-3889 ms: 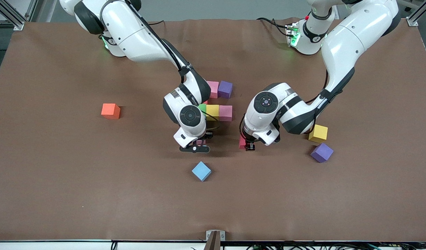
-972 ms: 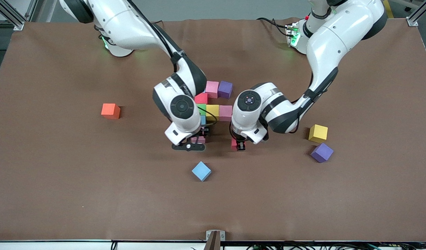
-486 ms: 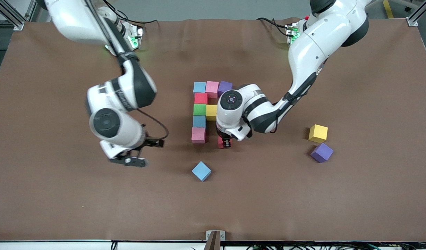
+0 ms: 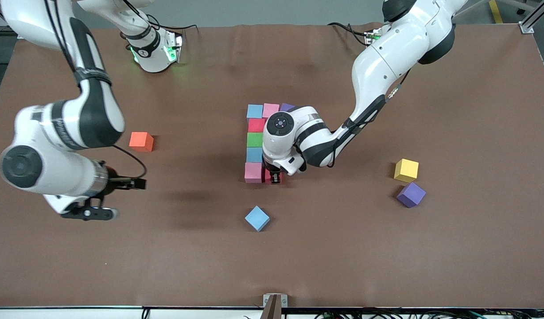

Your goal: Arrange 11 blocks into digit 3

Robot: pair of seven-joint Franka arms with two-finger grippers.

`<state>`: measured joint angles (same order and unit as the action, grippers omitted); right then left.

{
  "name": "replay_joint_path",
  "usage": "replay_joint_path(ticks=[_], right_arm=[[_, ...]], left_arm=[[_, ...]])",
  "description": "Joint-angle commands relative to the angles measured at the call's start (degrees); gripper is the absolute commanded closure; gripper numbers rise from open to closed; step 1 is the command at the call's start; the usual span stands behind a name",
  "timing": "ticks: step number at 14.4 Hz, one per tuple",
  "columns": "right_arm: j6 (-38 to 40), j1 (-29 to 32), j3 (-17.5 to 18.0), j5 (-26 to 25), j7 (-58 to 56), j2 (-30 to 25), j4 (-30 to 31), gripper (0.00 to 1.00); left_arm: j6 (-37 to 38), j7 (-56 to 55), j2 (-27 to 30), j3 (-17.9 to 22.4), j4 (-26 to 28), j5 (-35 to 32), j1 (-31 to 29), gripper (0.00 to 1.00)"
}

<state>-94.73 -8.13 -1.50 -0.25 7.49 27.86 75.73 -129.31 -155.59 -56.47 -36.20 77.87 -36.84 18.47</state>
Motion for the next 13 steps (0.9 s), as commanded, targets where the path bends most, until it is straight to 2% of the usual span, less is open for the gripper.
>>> replay_joint_path(ticks=[1,6,10,11,12,13], right_arm=[[1.4,5.9,1.1,-1.3,-8.6,-4.6,3.1,0.0],[1.8,10.1,1.2,-3.0,-13.0,-11.6,9.4,0.0],[5.2,12.0,1.3,-3.0,-13.4,-13.4,7.7,0.0],[5.7,11.9,1.3,-3.3,-12.9,-13.2,5.8,0.0],[6.6,12.0,1.3,-3.2,-13.0,-13.0,3.7,0.0],[7.9,12.3,1.3,-3.3,-12.9,-12.8,2.6,0.0]], left_arm=[[-0.9,-2.4,-1.1,2.3,-1.4,2.8,2.9,0.74],[-1.2,-2.7,-1.1,3.2,-1.4,3.7,3.9,0.73],[-1.2,-2.7,-1.0,3.2,-1.4,3.6,3.9,0.7],[-1.2,-2.4,-0.9,3.2,-1.4,3.6,3.8,0.65],[-1.2,-2.3,-0.7,3.2,-1.3,3.5,3.8,0.54],[-1.2,-2.2,-0.4,3.2,-1.3,3.5,3.5,0.35]])
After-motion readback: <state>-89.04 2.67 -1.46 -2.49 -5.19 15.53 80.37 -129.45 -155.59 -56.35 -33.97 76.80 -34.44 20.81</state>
